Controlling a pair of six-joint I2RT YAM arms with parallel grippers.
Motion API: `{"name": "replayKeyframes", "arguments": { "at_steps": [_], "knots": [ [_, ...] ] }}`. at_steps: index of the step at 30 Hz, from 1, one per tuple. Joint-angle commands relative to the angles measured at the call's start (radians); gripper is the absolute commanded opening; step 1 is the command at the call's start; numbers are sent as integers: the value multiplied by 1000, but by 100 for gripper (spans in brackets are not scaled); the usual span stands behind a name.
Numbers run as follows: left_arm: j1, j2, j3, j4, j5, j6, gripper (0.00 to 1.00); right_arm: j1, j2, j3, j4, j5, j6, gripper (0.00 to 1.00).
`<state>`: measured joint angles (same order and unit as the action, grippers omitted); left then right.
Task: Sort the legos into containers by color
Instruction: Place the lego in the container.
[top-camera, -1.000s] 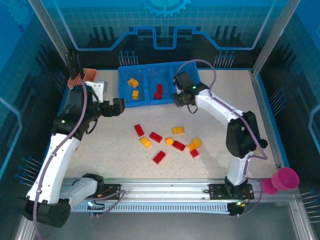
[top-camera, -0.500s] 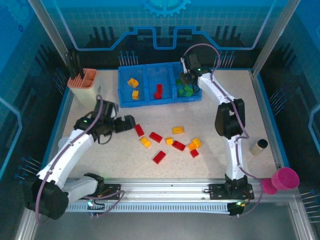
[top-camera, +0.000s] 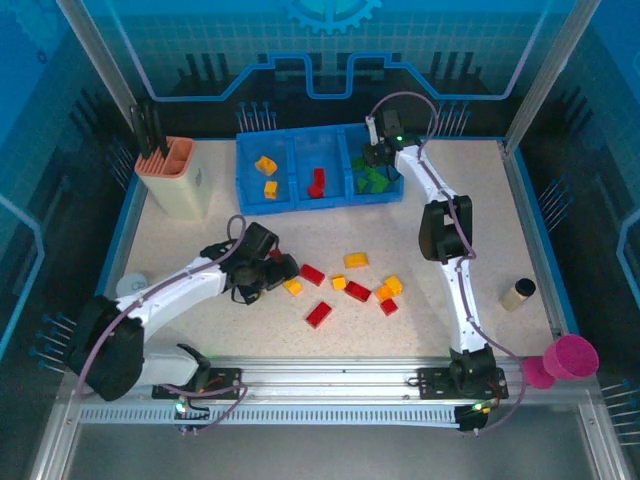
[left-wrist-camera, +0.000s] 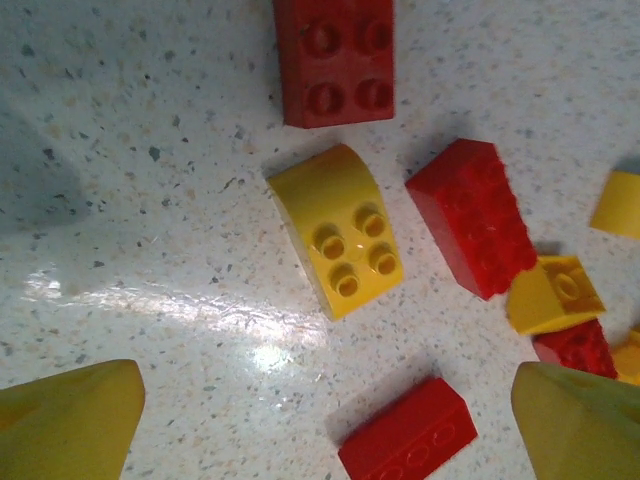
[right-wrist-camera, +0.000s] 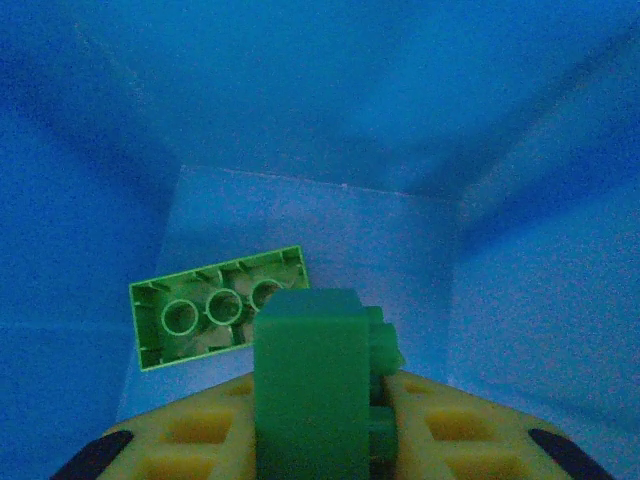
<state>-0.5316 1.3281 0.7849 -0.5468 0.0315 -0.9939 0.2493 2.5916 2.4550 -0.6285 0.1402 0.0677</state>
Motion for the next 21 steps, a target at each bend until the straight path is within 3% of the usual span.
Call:
{"name": "replayKeyframes", "arguments": {
  "at_steps": [1,9,21],
  "knots": [
    [-20,65,42,3,-26,-122,90,2,-16,-24,51,-40,-11,36],
    [-39,150,67,35,-69,-229,84,2,-108,-164,189,-104,-19,54],
    [-42,249,79,94,-100,-263,76,10,-218,-259,257,-134,-7,50]
  ]
}}
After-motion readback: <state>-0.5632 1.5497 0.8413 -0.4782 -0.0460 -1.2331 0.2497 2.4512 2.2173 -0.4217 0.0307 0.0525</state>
